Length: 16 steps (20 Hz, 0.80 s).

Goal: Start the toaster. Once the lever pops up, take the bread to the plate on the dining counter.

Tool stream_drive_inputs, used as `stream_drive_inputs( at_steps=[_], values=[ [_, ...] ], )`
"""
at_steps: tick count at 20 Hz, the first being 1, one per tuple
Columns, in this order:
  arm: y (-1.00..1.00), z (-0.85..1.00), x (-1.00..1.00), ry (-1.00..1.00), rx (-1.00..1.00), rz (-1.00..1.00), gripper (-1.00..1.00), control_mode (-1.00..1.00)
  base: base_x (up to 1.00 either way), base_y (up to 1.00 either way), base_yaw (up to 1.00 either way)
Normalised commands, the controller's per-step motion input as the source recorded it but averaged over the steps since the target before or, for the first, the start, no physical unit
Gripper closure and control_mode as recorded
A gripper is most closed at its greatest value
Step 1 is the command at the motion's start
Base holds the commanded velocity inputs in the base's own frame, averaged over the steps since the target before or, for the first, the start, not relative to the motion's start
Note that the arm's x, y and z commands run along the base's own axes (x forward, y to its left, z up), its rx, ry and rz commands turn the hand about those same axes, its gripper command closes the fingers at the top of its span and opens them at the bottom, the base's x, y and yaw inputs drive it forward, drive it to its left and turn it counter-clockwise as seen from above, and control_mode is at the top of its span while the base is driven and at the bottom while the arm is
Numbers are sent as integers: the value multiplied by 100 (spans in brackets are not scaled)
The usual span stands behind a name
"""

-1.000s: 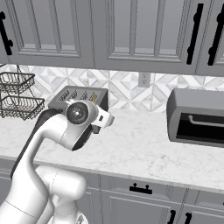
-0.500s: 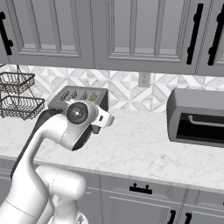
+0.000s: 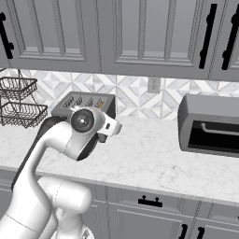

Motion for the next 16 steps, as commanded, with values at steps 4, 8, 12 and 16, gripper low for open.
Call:
stream_drive_inputs(
  at_steps=[4,8,12,16],
  values=[
    [0,0,0,0,0,0,-100,-100,0,0,0],
    [0,0,0,0,0,0,-100,-100,0,0,0],
    [0,0,0,0,0,0,-100,-100,0,0,0],
    [0,0,0,0,0,0,-100,-100,0,0,0]
  ],
)
